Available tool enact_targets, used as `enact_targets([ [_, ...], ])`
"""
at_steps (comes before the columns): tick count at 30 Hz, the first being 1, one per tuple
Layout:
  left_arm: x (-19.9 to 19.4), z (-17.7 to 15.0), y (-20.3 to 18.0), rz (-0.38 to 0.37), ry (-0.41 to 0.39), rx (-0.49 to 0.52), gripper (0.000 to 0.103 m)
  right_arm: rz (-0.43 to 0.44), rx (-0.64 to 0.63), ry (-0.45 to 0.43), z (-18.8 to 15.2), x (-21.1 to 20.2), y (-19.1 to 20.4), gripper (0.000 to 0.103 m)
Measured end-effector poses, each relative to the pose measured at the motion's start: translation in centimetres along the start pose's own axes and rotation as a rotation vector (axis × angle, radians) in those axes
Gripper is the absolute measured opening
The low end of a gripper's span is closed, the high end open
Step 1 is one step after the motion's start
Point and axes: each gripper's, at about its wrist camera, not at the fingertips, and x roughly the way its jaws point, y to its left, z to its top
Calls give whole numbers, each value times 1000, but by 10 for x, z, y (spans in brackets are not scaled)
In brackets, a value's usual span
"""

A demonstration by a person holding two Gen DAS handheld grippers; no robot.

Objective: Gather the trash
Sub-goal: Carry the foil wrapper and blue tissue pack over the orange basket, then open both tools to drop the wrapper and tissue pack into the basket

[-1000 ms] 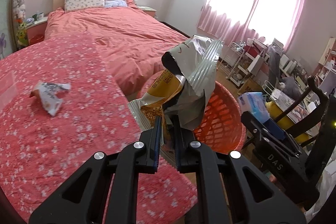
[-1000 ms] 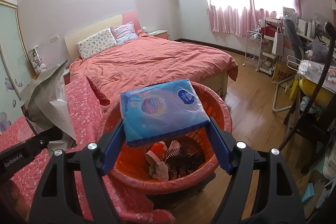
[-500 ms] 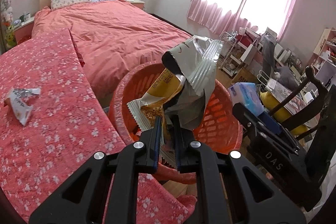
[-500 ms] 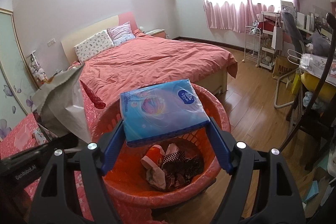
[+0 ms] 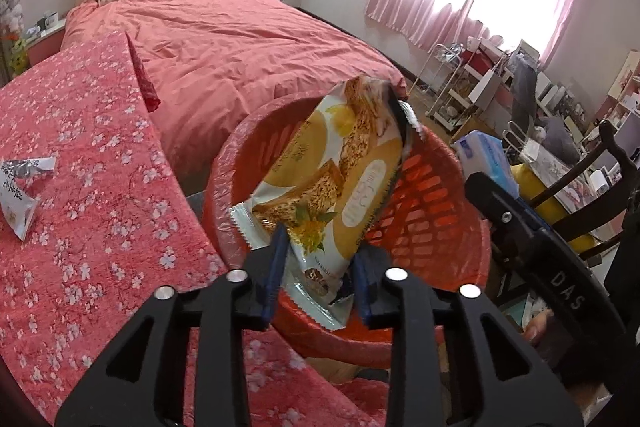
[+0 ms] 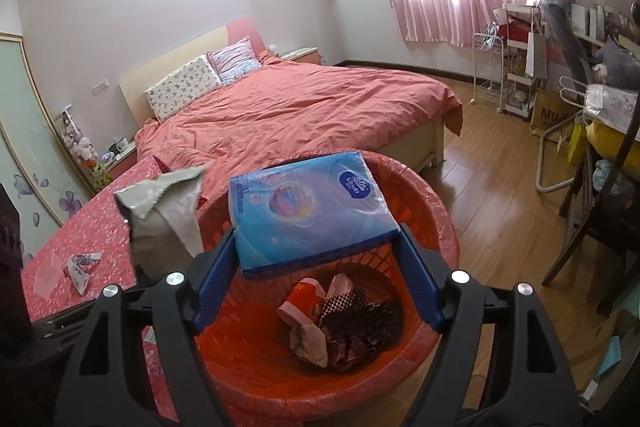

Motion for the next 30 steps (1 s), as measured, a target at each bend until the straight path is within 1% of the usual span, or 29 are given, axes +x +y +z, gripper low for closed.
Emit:
enact_targets([
  [2,0,-1,3,1,5,-6,44,10,7,14,0,4,0,75],
  [7,-2,-1,9,-10,12,-19,55,12,30,18,-4,5,-2,79],
  [13,-3,-1,10,-39,21,-17,56,-15,40,12,-7,1,-7,79],
  [15,-3,-2,7,-66,26,-9,56,-26,45,8,-6,-1,-10,79],
  [16,-4,-2,5,-63,23,-1,58,-29,46,7,-6,-1,-12,79],
  [17,-6,-2,3,-61,16,5,63,-32,46,7,-5,-2,-14,79],
  [18,-8,-1,3,-59,10,6,65,-38,46,6,-5,-3,-15,79],
  [20,-9,1,5,-56,3,-1,73,-46,44,4,-6,-6,-17,79],
  [21,-10,2,6,-55,1,-4,74,-48,43,3,-6,-8,-18,79],
  [23,-12,5,5,-86,-6,-8,80,-53,42,-2,-5,-10,-19,79],
  [25,-15,6,2,-86,-20,-6,84,-58,41,-7,-5,-13,-19,79],
  [26,-16,6,1,-91,-23,-3,84,-62,40,-9,-6,-15,-19,79],
  [28,-17,7,-3,-118,-22,-1,84,-70,35,-13,-6,-19,-19,79],
  [30,-19,8,-5,-96,-35,4,84,-76,32,-13,-6,-21,-20,79],
])
